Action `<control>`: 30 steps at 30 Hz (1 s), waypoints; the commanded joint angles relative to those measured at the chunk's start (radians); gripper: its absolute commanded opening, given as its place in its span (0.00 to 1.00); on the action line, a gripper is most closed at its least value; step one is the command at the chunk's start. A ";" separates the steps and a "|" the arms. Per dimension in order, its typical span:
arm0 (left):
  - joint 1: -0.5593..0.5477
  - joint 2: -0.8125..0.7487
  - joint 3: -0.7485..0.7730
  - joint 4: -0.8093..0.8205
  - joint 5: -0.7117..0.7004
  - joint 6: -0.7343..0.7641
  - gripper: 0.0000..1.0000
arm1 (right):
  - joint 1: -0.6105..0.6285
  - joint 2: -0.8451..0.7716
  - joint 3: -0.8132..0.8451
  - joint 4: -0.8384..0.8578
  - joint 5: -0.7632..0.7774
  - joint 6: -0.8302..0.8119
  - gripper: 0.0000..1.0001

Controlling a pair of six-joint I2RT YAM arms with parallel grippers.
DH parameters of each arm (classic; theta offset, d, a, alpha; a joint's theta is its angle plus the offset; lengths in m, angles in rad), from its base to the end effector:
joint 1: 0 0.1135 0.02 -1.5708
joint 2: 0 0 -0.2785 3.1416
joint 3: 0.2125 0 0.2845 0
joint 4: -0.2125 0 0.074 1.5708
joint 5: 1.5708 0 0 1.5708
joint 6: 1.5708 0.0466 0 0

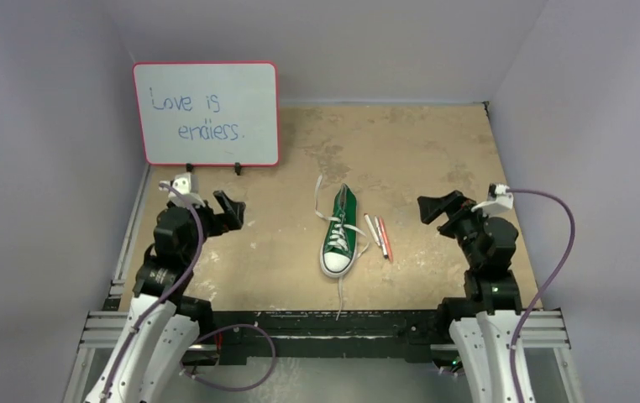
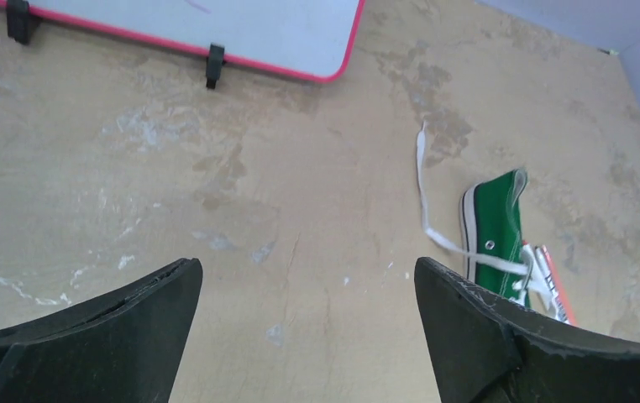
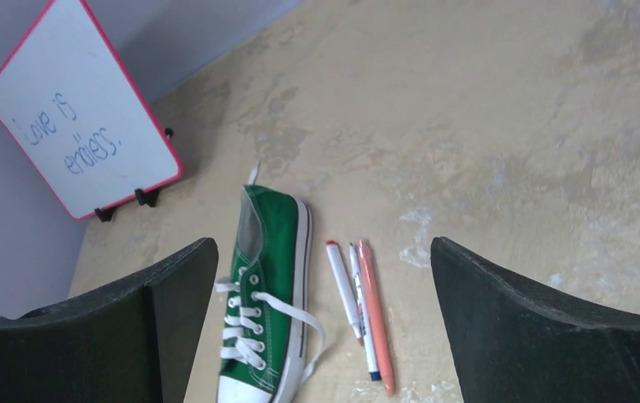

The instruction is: Tie the shoes

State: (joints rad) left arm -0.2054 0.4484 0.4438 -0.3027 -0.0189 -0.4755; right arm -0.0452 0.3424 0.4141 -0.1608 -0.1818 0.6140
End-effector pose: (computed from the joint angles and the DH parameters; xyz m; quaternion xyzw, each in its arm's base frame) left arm 0.1591 -0.0323 0.2565 -0.1142 0.7989 -0.1900 0.5592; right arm 0.1503 0.0016 0.2761 0.1799 0.7151 0.2529 0.6263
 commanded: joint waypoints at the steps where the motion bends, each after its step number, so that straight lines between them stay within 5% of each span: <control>1: 0.024 0.172 0.230 -0.084 -0.002 -0.026 0.98 | 0.083 0.130 0.228 -0.101 0.165 -0.101 0.99; 7: 0.044 0.396 0.418 -0.131 0.083 -0.056 0.98 | 0.183 0.324 0.463 -0.136 0.260 -0.229 0.99; 14: -0.039 0.535 0.425 -0.064 0.203 -0.142 0.98 | 0.245 0.614 0.638 -0.169 0.162 -0.356 0.99; 24: -0.511 0.687 0.317 0.109 0.107 -0.297 0.93 | 0.349 0.945 0.647 -0.121 -0.187 -0.475 0.98; 30: -0.749 0.793 0.248 0.239 -0.020 -0.394 0.91 | 0.471 1.055 0.570 -0.121 -0.210 -0.467 0.93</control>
State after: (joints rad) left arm -0.8570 1.2091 0.7280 -0.2058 0.0547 -0.7753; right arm 0.3737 1.3693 1.0302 -0.2993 -0.3054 0.1661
